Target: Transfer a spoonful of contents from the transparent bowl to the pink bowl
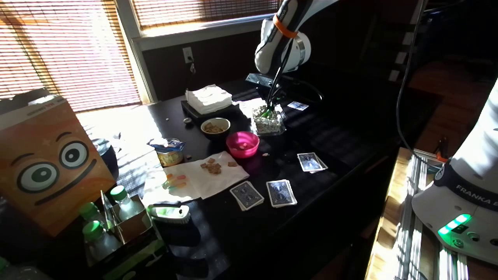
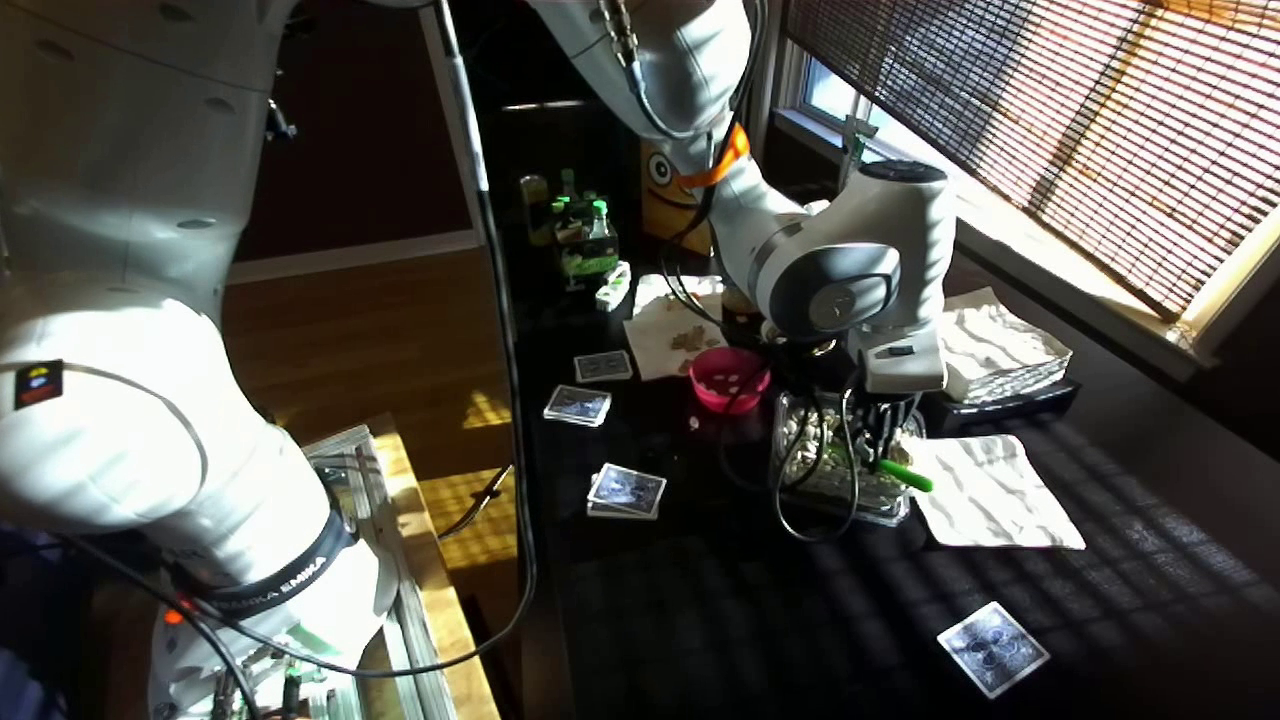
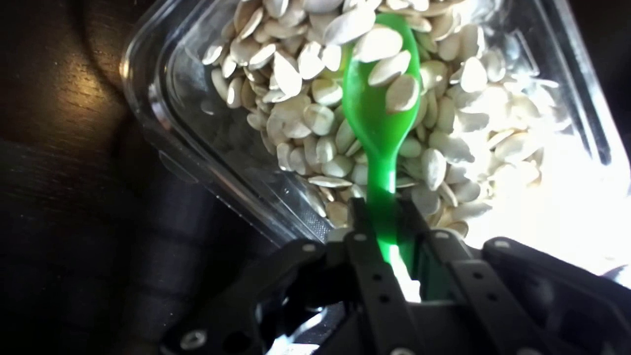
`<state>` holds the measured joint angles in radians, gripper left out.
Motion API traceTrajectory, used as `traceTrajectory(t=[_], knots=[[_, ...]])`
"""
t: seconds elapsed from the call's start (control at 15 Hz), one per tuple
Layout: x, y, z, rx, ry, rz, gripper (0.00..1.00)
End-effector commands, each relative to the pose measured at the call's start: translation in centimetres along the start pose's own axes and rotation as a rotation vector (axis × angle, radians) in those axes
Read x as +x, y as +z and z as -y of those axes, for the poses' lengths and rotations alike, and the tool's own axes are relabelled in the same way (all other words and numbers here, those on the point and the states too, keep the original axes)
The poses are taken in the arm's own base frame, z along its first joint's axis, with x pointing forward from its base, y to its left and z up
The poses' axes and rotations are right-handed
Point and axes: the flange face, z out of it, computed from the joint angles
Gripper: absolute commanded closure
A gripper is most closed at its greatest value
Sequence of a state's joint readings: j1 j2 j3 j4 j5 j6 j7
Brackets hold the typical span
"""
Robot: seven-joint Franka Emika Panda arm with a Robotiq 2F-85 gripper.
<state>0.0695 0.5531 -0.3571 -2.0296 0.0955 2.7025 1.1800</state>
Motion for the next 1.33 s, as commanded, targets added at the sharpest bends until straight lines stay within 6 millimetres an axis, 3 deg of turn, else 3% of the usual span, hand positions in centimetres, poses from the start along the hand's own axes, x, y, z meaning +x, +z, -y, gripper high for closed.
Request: traceTrajectory(t=[0.0,0.4,0.87,0.93,1.0,1.27], knots=[[0.5,-1.0,-0.1,-0.005,-0.005,0.029,0.95],[0.4,-2.3,-0.5,0.008,-0.001,0.045,0.95],[-2.0,-6.1,-1.5,0.050,-0.060,0.062,0.95],[-1.2,-4.2,-0.2,0.050,-0.032,0.053,0.95],[-1.3,-4.6,-0.3,0.056,-0.033,0.055,0.82],[-1.1,-4.1,-0.5,0.047,-0.030,0.055,0.82]])
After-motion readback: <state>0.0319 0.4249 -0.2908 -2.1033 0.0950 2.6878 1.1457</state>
